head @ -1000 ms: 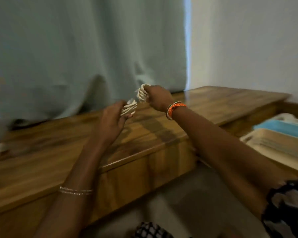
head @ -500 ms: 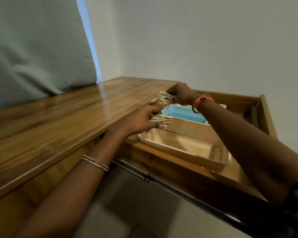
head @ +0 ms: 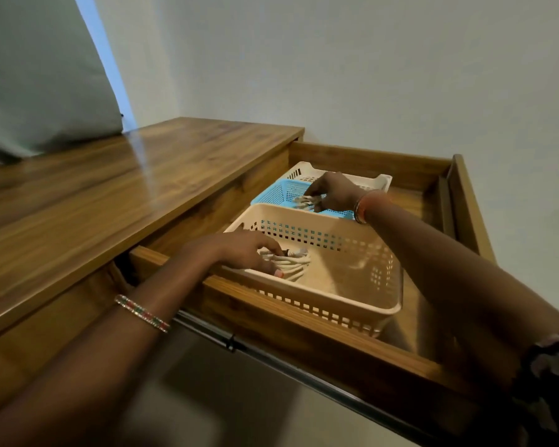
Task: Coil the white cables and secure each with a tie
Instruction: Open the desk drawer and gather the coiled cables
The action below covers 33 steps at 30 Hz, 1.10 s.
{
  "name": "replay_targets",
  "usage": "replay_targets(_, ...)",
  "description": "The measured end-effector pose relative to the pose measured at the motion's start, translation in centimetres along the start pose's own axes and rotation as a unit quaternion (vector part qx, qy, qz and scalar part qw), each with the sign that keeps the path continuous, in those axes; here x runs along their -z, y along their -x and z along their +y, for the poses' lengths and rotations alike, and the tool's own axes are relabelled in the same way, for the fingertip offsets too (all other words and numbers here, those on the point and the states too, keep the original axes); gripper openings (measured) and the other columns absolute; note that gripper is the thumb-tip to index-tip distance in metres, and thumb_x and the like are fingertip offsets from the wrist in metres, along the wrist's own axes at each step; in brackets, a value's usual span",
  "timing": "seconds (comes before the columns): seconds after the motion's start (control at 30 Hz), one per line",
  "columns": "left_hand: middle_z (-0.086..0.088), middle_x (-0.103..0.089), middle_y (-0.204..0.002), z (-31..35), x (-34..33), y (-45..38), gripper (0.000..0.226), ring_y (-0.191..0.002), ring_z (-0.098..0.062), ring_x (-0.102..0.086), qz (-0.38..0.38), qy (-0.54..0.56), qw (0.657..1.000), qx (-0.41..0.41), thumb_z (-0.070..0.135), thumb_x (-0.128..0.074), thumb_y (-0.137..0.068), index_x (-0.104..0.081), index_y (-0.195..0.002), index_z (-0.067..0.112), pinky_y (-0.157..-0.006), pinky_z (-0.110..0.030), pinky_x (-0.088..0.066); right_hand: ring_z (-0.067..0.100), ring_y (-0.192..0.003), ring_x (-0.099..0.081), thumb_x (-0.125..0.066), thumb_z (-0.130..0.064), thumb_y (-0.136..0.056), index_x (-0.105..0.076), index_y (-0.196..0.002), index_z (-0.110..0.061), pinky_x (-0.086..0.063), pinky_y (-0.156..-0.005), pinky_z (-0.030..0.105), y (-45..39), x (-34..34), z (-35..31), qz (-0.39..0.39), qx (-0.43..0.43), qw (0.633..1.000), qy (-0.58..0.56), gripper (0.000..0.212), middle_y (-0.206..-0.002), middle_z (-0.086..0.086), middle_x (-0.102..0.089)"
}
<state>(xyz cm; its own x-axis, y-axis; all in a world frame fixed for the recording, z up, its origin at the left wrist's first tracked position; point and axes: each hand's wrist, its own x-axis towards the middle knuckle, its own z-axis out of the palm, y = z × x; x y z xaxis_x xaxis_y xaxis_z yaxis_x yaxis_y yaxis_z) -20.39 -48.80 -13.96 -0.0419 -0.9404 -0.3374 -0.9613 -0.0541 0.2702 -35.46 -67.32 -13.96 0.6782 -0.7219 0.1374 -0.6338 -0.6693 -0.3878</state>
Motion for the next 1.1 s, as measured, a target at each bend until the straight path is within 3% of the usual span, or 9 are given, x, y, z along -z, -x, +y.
replay_targets(0.1,0.003,-0.04,-0.144,-0.4,0.1,-0.3,0.054,-0.133,-0.019,-0.034,0.004,0.008,1.0,0.02,0.05,-0.061,-0.083,-0.047,-0.133,0.033,-0.107,-0.039,-0.032,0.023,-0.107,-0.06,-0.067,-0.009,-0.082,-0.067,-0.117,-0.01,-0.045,-0.088,0.028,-0.6,-0.5,0.2,-0.056,-0.007,0.996,0.071,0.035,-0.118,0.008,-0.066)
replay_targets(0.33,0.002,-0.042,-0.143,-0.5,-0.1,-0.4,0.047,-0.133,-0.019,-0.037,0.013,0.037,0.999,0.004,0.046,-0.062,-0.084,-0.051,-0.129,0.035,-0.105,-0.037,-0.034,0.022,-0.088,-0.059,-0.052,-0.006,-0.088,-0.064,-0.116,-0.007,-0.048,-0.074,0.03,-0.9,0.6,0.4,-0.118,-0.08,0.973,0.183,0.031,-0.115,0.014,-0.064)
replay_targets(0.43,0.002,-0.045,-0.14,-0.5,-0.2,-0.2,0.041,-0.13,-0.018,-0.04,0.031,0.048,0.998,-0.009,0.044,-0.063,-0.084,-0.055,-0.123,0.034,-0.105,-0.037,-0.035,0.024,-0.095,-0.061,-0.055,-0.016,-0.088,-0.06,-0.12,-0.009,-0.051,-0.084,0.035,-0.3,1.6,0.9,-0.123,-0.111,0.956,0.243,0.033,-0.116,0.013,-0.064)
replay_targets(0.57,0.005,-0.049,-0.136,-0.5,-0.4,0.1,0.037,-0.127,-0.013,-0.044,0.079,0.064,0.994,-0.03,0.04,-0.063,-0.086,-0.057,-0.121,0.03,-0.097,-0.03,-0.037,0.023,-0.099,-0.061,-0.058,-0.022,-0.087,-0.064,-0.118,-0.014,-0.051,-0.092,0.041,0.0,1.7,1.3,-0.135,-0.113,0.956,0.233,0.033,-0.116,0.009,-0.066)
replay_targets(0.67,0.005,-0.053,-0.132,-0.3,-0.4,0.7,0.031,-0.119,-0.01,-0.051,0.129,0.087,0.986,-0.059,0.032,-0.062,-0.088,-0.06,-0.118,0.026,-0.093,-0.026,-0.044,0.027,-0.106,-0.059,-0.057,-0.011,-0.086,-0.068,-0.114,-0.016,-0.051,-0.092,0.039,0.4,1.8,1.1,-0.121,-0.11,0.967,0.195,0.03,-0.124,0.01,-0.061)
replay_targets(0.77,0.002,-0.061,-0.119,-0.5,0.6,2.0,0.02,-0.11,-0.012,-0.058,0.221,0.166,0.957,-0.092,0.023,-0.059,-0.091,-0.064,-0.11,0.024,-0.088,-0.031,-0.053,0.028,-0.095,-0.061,-0.053,-0.006,-0.086,-0.07,-0.108,-0.013,-0.055,-0.079,0.036,0.4,2.7,-0.8,-0.011,-0.078,0.981,0.179,0.029,-0.12,0.011,-0.063)
replay_targets(0.87,0.002,-0.065,-0.111,-1.2,2.5,4.4,0.02,-0.098,-0.008,-0.06,0.349,0.191,0.911,-0.111,0.015,-0.056,-0.092,-0.065,-0.108,0.02,-0.084,-0.03,-0.053,0.023,-0.091,-0.061,-0.053,-0.007,-0.087,-0.07,-0.1,-0.014,-0.053,-0.08,0.033,0.1,3.8,-5.9,0.062,0.007,0.991,0.115,0.022,-0.11,0.008,-0.068)
replay_targets(0.97,0.009,-0.065,-0.102,-2.9,4.3,8.7,0.02,-0.089,-0.001,-0.058,0.466,0.189,0.86,-0.083,0.01,-0.054,-0.091,-0.067,-0.102,0.022,-0.079,-0.015,-0.047,0.019,-0.09,-0.062,-0.055,-0.004,-0.084,-0.072,-0.096,-0.015,-0.051,-0.084,0.031,0.1,4.1,-14.4,0.072,0.118,0.989,0.052,0.023,-0.103,0.005,-0.069)
replay_targets(1.1,0.006,-0.065,-0.099,-8.1,4.4,16.8,0.024,-0.083,-0.003,-0.058,0.561,0.218,0.799,0.003,0.002,-0.05,-0.09,-0.064,-0.096,0.021,-0.071,-0.021,-0.045,0.023,-0.082,-0.069,-0.053,0.003,-0.078,-0.073,-0.092,-0.01,-0.056,-0.081,0.034,1.0,1.8,-27.1,0.019,0.246,0.969,-0.013,0.028,-0.093,0.013,-0.071)
